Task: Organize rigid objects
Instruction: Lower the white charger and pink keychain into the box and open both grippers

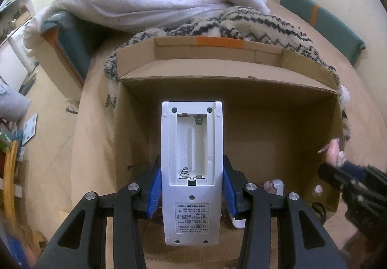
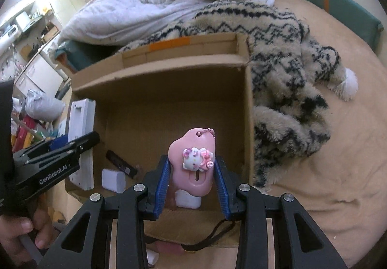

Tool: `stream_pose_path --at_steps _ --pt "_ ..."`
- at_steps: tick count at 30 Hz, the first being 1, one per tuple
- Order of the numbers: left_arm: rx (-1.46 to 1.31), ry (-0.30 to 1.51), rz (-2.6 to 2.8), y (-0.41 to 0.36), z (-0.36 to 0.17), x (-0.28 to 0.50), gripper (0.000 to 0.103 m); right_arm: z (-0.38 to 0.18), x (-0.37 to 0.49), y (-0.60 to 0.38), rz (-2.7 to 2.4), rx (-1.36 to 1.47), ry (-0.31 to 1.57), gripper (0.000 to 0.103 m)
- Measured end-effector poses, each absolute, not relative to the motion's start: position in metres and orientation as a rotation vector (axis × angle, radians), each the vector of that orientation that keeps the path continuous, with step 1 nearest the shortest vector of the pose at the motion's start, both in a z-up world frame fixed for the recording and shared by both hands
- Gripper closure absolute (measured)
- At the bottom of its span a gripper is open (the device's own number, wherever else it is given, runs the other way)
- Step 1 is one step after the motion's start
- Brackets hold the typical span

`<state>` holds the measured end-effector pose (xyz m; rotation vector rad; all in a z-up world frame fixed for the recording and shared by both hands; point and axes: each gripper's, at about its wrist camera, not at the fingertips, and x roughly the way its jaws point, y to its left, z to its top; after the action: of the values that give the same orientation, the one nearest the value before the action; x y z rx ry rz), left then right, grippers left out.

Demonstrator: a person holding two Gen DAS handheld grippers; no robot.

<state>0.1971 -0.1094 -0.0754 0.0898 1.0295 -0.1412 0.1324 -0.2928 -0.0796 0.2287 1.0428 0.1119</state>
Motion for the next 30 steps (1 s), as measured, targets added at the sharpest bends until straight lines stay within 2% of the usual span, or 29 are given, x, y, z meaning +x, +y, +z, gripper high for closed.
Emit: stream_pose_path --at_steps 18,27,29,30 --pt "0.099 1.091 -0.117 -0.102 -0.104 0.202 0.063 -0.107 0.15 -0.277 0.12 0.201 1.126 0.065" --pt "0.131 1.086 -0.111 -0.107 -0.104 0.199 0.062 -0.104 0.148 -0.276 0.136 0.225 1.095 0.065" --pt "0.147 1.071 -0.118 -0.111 -0.101 0.198 0.059 -0.102 0.148 -0.278 0.137 0.235 1.084 0.058" --pt "0.155 1.07 -0.124 -0.112 -0.1 0.198 0.054 -0.101 0.15 -0.279 0.136 0.242 1.078 0.046"
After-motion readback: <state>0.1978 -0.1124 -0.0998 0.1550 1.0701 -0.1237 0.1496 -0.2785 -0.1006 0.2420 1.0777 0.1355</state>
